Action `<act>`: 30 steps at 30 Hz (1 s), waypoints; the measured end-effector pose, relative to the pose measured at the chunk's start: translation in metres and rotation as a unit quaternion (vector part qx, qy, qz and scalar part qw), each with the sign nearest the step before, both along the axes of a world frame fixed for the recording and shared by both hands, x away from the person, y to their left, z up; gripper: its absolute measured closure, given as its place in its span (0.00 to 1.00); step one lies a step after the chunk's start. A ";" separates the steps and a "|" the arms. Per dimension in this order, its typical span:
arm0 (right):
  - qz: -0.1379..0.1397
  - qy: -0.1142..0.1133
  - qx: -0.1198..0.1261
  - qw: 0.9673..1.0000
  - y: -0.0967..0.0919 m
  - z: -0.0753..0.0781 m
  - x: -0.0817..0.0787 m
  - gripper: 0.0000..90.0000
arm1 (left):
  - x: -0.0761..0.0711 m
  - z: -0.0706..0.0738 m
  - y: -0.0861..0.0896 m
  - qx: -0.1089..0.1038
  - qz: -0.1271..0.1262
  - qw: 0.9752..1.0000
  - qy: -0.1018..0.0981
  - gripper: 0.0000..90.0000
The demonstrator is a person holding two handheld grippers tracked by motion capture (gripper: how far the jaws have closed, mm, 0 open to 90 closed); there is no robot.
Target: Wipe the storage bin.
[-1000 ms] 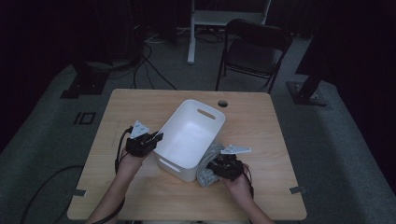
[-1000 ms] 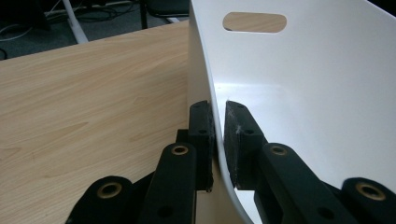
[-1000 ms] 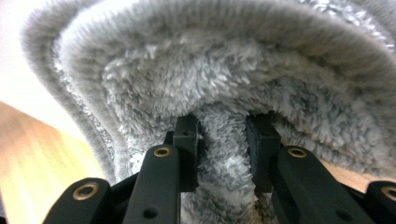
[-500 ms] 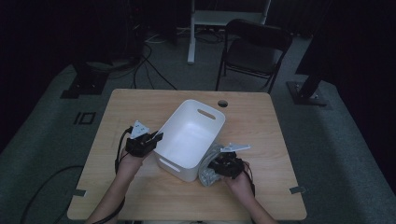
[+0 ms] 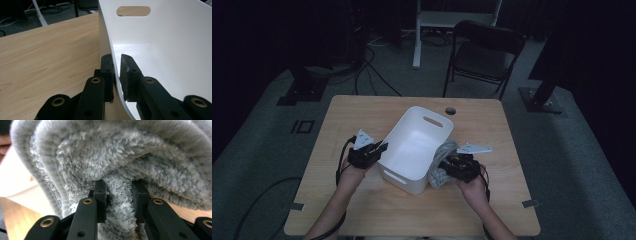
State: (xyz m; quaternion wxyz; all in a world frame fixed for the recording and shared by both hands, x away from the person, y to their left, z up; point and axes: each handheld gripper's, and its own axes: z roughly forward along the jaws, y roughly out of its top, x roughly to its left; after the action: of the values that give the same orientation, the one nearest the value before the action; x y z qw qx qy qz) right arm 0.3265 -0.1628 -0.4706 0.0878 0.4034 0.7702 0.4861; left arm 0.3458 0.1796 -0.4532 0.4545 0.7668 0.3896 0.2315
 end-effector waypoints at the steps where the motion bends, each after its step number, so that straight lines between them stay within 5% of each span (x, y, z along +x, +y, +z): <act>1: -0.001 0.005 -0.003 1.000 0.000 -0.003 0.001 0.79 | 0.000 0.000 0.000 0.000 0.000 1.000 0.000 0.90; 16: -0.024 0.070 -0.045 0.996 -0.001 -0.057 0.024 0.79 | 0.000 0.000 0.000 -0.002 0.002 1.000 0.000 0.90; 18: -0.027 0.086 -0.031 0.995 -0.003 -0.064 0.027 0.80 | 0.000 0.000 0.000 0.000 0.003 1.000 0.001 0.90; 22: -0.023 0.082 -0.046 0.995 -0.002 -0.053 0.027 0.80 | 0.001 0.000 0.000 -0.002 0.002 1.000 0.001 0.90; 30: -0.008 0.013 0.025 1.000 -0.021 0.008 0.018 0.79 | 0.001 0.000 -0.001 -0.004 -0.005 1.000 0.003 0.90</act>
State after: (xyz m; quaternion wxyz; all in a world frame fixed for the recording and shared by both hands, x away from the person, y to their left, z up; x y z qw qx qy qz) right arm 0.3448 -0.1839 -0.4628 0.0717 0.4178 0.7557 0.4992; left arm 0.3469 0.1787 -0.4533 0.4574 0.7677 0.3881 0.2252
